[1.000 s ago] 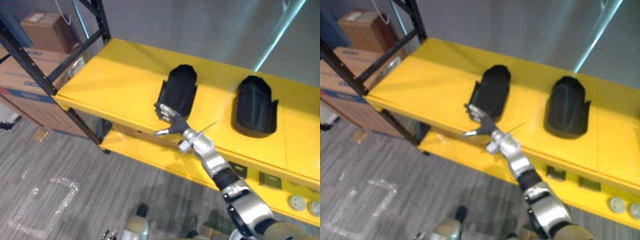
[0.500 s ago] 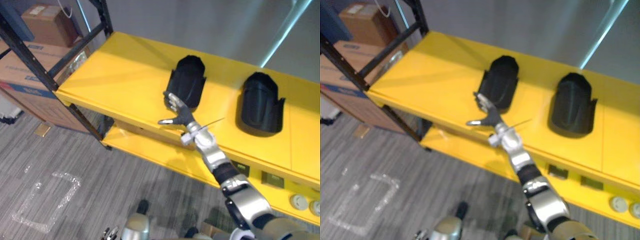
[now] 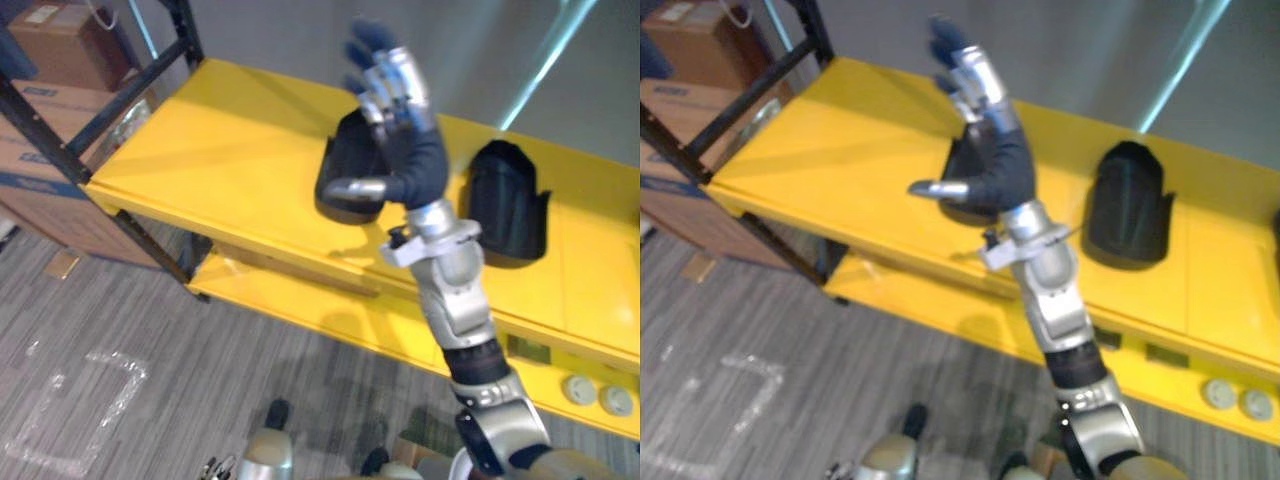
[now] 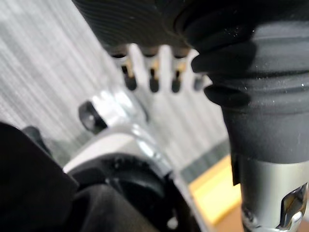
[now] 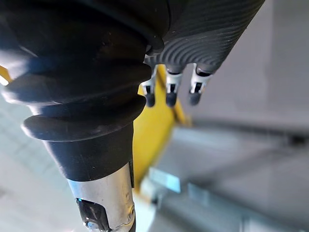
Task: Walk over and take plastic housings, then place them on the shelf
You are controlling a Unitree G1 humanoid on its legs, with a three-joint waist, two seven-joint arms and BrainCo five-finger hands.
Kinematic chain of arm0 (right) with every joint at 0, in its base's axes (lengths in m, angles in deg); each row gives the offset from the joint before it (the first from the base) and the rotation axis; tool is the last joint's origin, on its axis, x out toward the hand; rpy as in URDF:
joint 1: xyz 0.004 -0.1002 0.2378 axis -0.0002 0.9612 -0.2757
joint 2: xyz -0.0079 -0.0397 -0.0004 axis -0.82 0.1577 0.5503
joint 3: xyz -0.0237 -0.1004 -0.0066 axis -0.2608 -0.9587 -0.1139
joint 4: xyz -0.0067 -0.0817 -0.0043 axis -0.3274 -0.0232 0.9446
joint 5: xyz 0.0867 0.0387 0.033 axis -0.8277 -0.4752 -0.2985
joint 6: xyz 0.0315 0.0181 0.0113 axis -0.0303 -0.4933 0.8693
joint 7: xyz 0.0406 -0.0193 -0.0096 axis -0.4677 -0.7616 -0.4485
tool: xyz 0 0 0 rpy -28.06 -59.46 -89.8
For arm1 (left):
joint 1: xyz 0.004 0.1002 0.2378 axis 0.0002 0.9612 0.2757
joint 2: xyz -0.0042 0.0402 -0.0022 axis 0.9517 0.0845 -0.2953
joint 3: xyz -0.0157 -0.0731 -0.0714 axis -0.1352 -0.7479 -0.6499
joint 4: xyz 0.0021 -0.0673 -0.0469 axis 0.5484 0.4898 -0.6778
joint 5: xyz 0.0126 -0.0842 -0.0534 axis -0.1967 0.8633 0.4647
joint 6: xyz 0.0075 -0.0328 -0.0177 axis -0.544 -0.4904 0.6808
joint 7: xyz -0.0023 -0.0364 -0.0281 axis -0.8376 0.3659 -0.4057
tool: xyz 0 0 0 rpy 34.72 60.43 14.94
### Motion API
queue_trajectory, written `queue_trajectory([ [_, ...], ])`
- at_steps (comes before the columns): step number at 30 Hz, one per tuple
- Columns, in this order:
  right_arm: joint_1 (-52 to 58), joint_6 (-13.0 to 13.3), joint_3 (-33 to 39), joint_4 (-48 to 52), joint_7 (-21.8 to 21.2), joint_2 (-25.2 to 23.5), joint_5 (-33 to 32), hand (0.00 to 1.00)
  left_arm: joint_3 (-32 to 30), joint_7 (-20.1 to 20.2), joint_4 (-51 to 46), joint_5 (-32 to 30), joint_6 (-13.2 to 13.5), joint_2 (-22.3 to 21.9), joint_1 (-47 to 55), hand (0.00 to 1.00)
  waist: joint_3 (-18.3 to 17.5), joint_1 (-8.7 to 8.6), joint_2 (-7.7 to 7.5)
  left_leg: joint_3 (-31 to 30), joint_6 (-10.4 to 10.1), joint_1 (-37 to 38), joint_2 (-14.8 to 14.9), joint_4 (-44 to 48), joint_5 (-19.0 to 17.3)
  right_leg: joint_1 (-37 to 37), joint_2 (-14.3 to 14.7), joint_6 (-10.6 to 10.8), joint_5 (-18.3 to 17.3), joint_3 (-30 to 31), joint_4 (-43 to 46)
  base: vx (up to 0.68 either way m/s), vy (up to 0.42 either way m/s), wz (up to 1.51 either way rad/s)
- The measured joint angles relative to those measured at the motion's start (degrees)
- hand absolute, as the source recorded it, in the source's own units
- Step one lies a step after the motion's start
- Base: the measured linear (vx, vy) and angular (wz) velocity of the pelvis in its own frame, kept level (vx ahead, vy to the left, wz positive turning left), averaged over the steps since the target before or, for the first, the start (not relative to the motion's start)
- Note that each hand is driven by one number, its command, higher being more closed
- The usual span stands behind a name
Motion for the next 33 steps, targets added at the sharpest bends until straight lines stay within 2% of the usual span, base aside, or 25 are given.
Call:
queue_trajectory([
  [1, 1.8, -1.6, 1.3, 0.9, 3.6, 0.5, 3.5, 0.0, 0.0, -1.4, 0.0, -0.6, 0.5, 0.0, 0.3, 0.0, -0.2, -0.59, -0.25, 0.7, 0.1, 0.3, 0.1, 0.0, -0.1, 0.0, 0.0, 0.0, 0.0, 0.7, 0.1, -0.04, -0.001, -0.22],
  [2, 2.7, -3.0, 1.6, 1.3, 5.4, 0.9, 5.2, 0.0, 0.0, -2.4, 0.0, -1.0, 0.6, 0.0, 0.6, 0.0, -0.2, -0.89, -0.33, 0.9, 0.1, 0.3, 0.1, 0.0, -0.2, -0.1, 0.0, 0.0, 0.0, 0.9, 0.2, -0.05, 0.0, -0.22],
  [4, 6.1, -7.5, 2.3, 2.0, 8.6, 2.4, 6.2, 0.0, 0.0, -4.4, 0.0, -3.6, 0.6, 0.2, 0.8, 0.0, -0.5, -1.6, -0.69, 1.9, 0.1, 0.3, 0.3, -0.5, -0.1, -1.1, 0.0, 0.0, 0.0, 2.0, 0.5, -0.05, -0.002, -0.23],
  [5, 7.7, -9.9, 2.4, 1.9, 8.7, 2.6, 4.3, 0.0, 0.1, -5.0, 0.1, -5.1, 0.6, 0.3, 0.8, 0.0, -0.6, -1.89, -0.81, 2.4, 0.0, 0.3, 0.4, -0.9, -0.1, -1.9, 0.1, 0.0, 0.0, 2.8, 0.8, -0.03, -0.001, -0.23],
  [6, 8.2, -10.5, 2.4, 1.8, 8.5, 2.7, 3.4, 0.0, 0.1, -5.2, 0.2, -5.5, 0.6, 0.3, 0.8, 0.0, -0.6, -2.11, -0.81, 2.5, 0.0, 0.2, 0.4, -0.9, -0.1, -2.0, 0.1, 0.0, 0.0, 3.0, 0.9, -0.01, -0.003, -0.2],
  [7, 9.7, -12.9, 2.2, 1.2, 7.8, 2.7, 0.4, 0.0, 0.2, -5.3, 0.6, -5.5, 0.4, 0.4, 0.9, 0.0, -0.6, -2.62, -0.81, 2.8, 0.0, 0.4, 0.3, -0.9, 0.0, -2.0, 0.0, 0.0, 0.1, 3.3, 0.9, 0.0, -0.004, -0.1],
  [11, 9.1, -16.2, 0.3, -3.8, 7.3, 2.7, -0.5, 0.0, 2.4, -5.3, 0.8, -5.3, -0.3, 1.9, 0.8, 0.0, -0.8, -2.62, -1.11, 3.0, 0.0, 0.6, 0.4, -0.9, 0.0, -2.0, 0.1, 0.0, 0.1, 3.5, 0.9, 0.0, -0.002, -0.02],
  [14, 7.3, -17.9, -2.6, -14.0, 6.5, 2.0, -1.0, 0.0, 2.5, -5.5, 1.3, -4.9, -0.3, 2.4, 0.6, 0.0, -1.0, -2.14, -1.4, 3.1, 0.0, 1.0, 0.2, -1.0, 0.0, -1.9, -0.1, 0.0, 0.2, 3.5, 0.9, 0.0, 0.0, 0.0],
  [17, 6.7, -19.3, -3.9, -17.1, 4.0, 1.7, -2.0, 0.0, 3.1, -5.2, 1.8, -4.2, -0.4, 2.5, 0.6, 0.0, -1.0, -1.97, -1.4, 2.9, 0.0, 1.0, 0.0, -1.0, 0.0, -1.9, -0.3, 0.1, 0.3, 3.4, 0.9, -0.01, -0.001, 0.01],
  [21, 4.6, -19.3, -3.9, -17.1, 1.4, 2.1, -2.0, 0.0, 3.5, -5.1, 2.2, -4.2, -0.7, 2.8, 0.5, 0.0, -1.0, -2.05, -1.35, 2.4, 0.1, 0.2, 0.0, -0.9, 0.1, -1.9, -0.2, 0.1, 0.2, 3.1, 0.9, -0.04, -0.014, 0.06],
  [27, 1.5, -19.6, -4.3, -17.0, 1.5, 2.2, -1.9, 0.0, 3.5, -5.1, 2.1, -4.2, -0.8, 2.8, 0.4, 0.0, -1.0, -2.0, -1.34, 2.4, 0.1, 0.1, 0.0, -0.9, 0.1, -2.0, -0.2, 0.0, 0.2, 3.1, 0.9, -0.01, -0.003, 0.01],
  [33, 1.5, -22.6, -6.1, -17.1, 3.7, 2.0, -0.9, 0.0, 3.5, -5.3, 2.1, -4.2, -0.7, 2.8, 0.2, 0.0, -1.0, -1.94, -1.33, 2.3, 0.1, 0.2, 0.0, -0.9, 0.1, -2.0, -0.1, -0.1, 0.1, 3.2, 0.9, 0.0, 0.0, 0.0],
])
